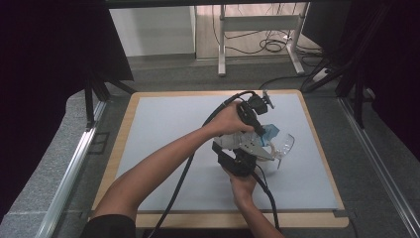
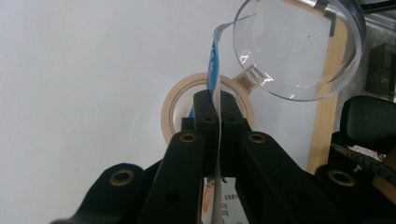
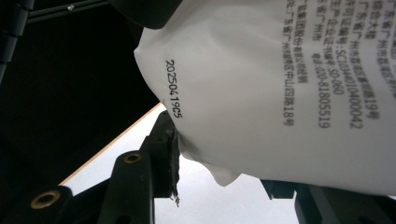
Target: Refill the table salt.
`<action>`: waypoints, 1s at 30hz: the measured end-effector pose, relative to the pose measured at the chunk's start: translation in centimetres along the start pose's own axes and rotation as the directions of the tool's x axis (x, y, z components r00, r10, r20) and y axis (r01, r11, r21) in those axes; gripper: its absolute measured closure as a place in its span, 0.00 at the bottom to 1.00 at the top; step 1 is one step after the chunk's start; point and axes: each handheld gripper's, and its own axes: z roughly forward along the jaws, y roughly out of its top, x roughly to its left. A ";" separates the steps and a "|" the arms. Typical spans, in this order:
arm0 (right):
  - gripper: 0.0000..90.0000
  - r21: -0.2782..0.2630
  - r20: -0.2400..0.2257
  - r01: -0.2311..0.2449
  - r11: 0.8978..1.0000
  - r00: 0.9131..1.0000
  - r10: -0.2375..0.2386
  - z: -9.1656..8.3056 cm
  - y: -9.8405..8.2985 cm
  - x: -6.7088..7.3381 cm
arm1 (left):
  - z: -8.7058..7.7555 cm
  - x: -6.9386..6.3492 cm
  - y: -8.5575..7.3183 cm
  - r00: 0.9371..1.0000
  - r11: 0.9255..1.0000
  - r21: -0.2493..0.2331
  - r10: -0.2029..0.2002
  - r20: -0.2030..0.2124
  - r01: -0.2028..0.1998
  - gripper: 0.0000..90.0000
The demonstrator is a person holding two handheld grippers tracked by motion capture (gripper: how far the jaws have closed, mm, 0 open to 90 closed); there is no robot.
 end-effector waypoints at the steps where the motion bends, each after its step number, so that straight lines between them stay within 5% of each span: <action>1: 0.61 0.000 0.000 0.000 1.000 1.000 0.000 0.0 0.0 0.0 | 0.0 0.0 0.0 1.000 1.000 -0.001 0.000 0.001 0.000 1.00; 30: 0.63 0.001 0.002 0.007 1.000 1.000 -0.007 0.1 -0.2 -0.1 | 0.2 0.0 -0.1 1.000 1.000 0.006 0.000 -0.003 0.000 1.00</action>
